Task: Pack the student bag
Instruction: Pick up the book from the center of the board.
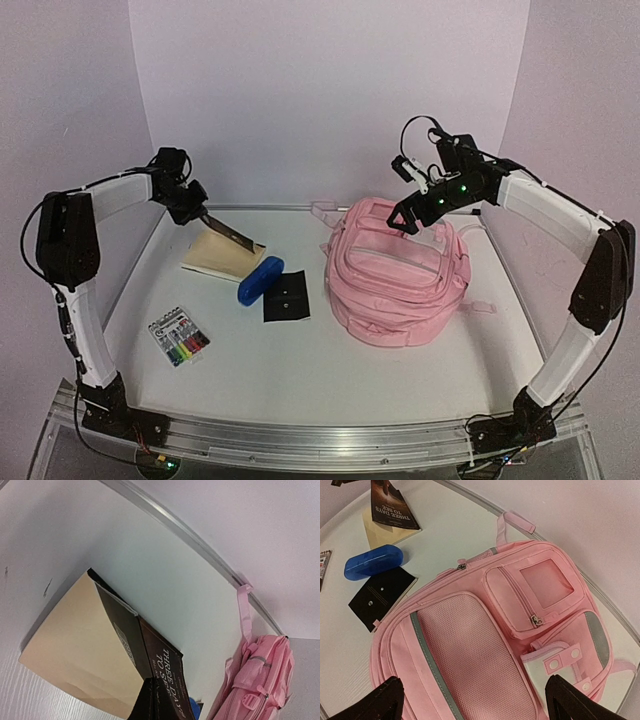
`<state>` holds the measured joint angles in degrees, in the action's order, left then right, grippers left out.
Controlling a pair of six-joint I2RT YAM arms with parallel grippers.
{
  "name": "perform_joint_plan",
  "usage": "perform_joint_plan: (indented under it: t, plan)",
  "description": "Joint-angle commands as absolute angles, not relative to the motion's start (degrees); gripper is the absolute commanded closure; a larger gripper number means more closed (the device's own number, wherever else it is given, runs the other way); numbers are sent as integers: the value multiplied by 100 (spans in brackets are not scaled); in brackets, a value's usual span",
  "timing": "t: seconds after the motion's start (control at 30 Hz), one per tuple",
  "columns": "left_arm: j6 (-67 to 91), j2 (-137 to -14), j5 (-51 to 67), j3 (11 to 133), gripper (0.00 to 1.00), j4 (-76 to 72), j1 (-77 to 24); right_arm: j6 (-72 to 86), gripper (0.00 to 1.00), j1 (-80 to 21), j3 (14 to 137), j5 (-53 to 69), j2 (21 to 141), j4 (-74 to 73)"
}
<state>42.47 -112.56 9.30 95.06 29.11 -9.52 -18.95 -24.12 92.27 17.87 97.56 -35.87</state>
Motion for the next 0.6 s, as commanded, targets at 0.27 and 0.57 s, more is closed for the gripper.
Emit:
perform_joint_plan:
  t: [0.27,0.57]
  plan:
    - [4511,-10299,1140,7603,100,2623,-877,-1698,2,-2388,9468,2134,9870,-3571]
    - [4958,-10494,1360,6855,72,1176,-876,-1731,2,-2388,9505,2058,9855,-3634]
